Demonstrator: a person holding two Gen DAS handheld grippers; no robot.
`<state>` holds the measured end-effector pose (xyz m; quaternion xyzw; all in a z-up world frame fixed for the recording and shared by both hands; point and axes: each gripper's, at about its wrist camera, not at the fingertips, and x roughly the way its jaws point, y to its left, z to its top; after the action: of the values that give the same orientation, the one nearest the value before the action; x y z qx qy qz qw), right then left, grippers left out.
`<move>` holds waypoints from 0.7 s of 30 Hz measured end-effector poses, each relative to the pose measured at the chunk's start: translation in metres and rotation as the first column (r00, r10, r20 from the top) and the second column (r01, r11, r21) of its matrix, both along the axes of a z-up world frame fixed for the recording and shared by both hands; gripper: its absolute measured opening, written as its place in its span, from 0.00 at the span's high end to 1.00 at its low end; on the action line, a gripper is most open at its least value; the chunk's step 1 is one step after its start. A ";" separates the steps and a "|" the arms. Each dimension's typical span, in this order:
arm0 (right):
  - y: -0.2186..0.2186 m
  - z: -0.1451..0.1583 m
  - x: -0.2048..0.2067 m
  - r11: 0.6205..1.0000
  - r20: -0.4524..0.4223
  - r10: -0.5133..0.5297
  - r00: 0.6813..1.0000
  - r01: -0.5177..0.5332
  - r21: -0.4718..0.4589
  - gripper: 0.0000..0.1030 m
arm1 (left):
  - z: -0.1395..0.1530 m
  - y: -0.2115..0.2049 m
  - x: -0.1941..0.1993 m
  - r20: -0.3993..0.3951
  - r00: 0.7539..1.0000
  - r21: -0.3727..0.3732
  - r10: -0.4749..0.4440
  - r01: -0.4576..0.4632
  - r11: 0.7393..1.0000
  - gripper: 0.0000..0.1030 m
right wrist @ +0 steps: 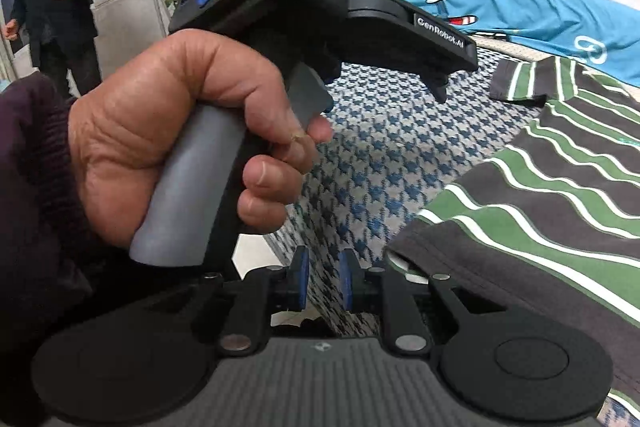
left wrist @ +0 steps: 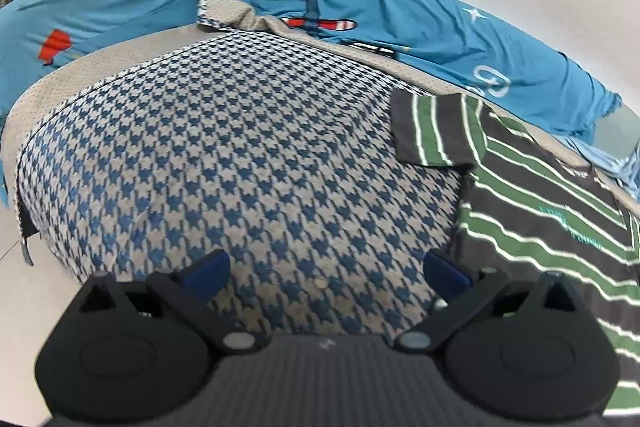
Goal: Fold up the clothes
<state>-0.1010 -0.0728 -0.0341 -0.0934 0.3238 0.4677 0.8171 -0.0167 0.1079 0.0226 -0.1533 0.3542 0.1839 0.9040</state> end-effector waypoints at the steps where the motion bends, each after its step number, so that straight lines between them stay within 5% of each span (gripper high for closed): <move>1: -0.002 0.000 0.000 1.000 0.004 -0.011 1.000 0.011 -0.007 0.83 | 0.000 -0.003 0.000 -0.002 1.000 0.011 -0.009 0.009 1.000 0.00; 21: -0.059 0.011 0.014 0.969 0.005 -0.249 0.969 0.248 0.011 0.71 | -0.002 -0.031 -0.002 0.022 0.988 0.001 -0.153 0.153 0.988 0.00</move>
<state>-0.0874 -0.1316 -0.0231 -0.0492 0.3278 0.3631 0.8708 -0.0183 0.0768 0.0210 -0.1278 0.3551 0.1124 0.9192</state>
